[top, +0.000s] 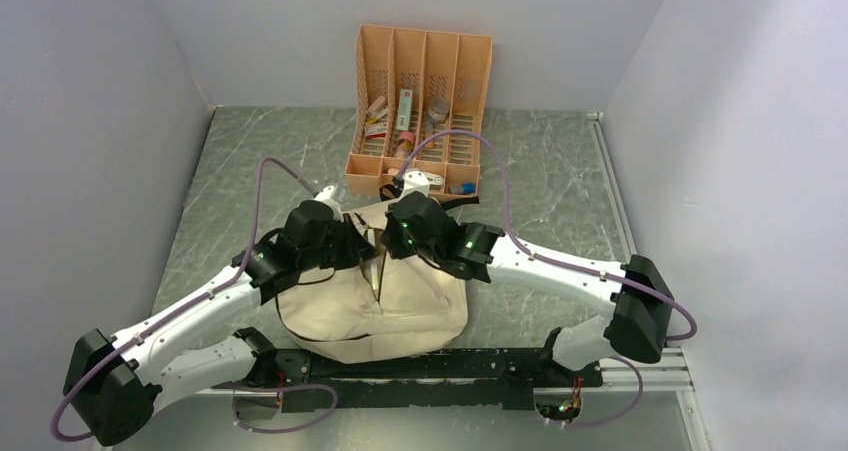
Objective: Pack the student bag
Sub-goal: Place the stationery in the student bag.
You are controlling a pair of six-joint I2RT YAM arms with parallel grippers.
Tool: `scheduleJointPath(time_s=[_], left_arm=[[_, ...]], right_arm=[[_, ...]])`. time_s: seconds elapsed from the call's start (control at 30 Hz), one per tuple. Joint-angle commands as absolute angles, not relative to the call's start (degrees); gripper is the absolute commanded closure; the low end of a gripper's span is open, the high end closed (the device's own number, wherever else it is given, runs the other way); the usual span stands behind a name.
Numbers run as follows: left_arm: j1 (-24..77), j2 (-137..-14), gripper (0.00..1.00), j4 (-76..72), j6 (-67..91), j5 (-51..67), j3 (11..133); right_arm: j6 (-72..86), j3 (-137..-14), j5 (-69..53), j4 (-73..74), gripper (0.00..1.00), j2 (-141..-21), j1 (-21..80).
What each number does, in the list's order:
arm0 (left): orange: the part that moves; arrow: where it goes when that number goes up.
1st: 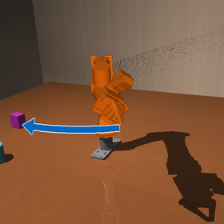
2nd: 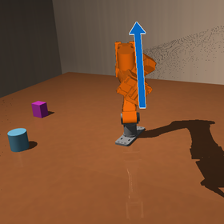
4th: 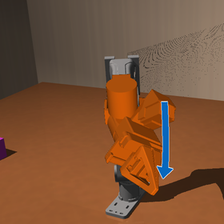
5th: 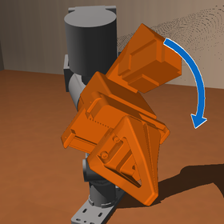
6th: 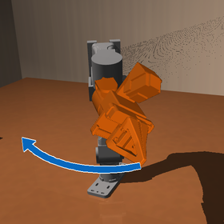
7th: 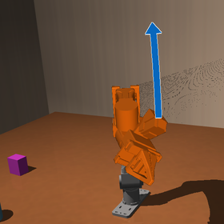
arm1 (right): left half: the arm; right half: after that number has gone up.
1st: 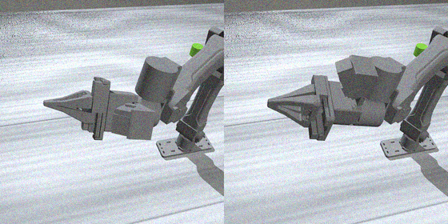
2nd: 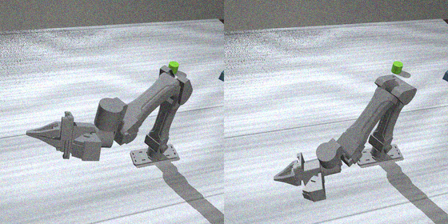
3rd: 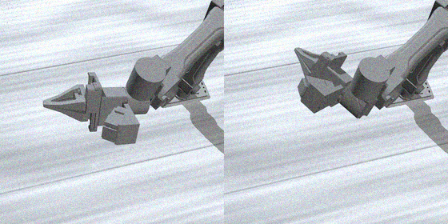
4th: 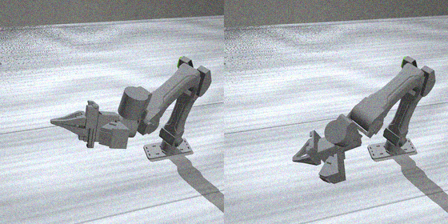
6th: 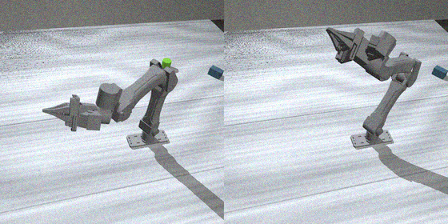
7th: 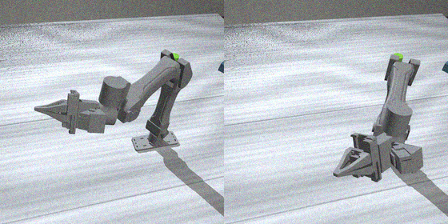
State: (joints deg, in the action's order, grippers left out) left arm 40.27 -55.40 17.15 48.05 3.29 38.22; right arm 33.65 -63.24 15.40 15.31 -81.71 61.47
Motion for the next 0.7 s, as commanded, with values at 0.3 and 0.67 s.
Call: scheduleJointPath(time_s=[0.3, 0.67], left_arm=[[40.67, -53.47, 0.95, 11.39, 50.82, 5.78, 32.96], [40.70, -59.82, 0.60, 2.87, 48.03, 8.02, 36.20]], right_arm=[[36.63, -63.86, 15.80, 4.98, 1.00, -79.17, 61.35], [38.08, -61.93, 14.41, 4.71, 1.00, -78.25, 61.35]])
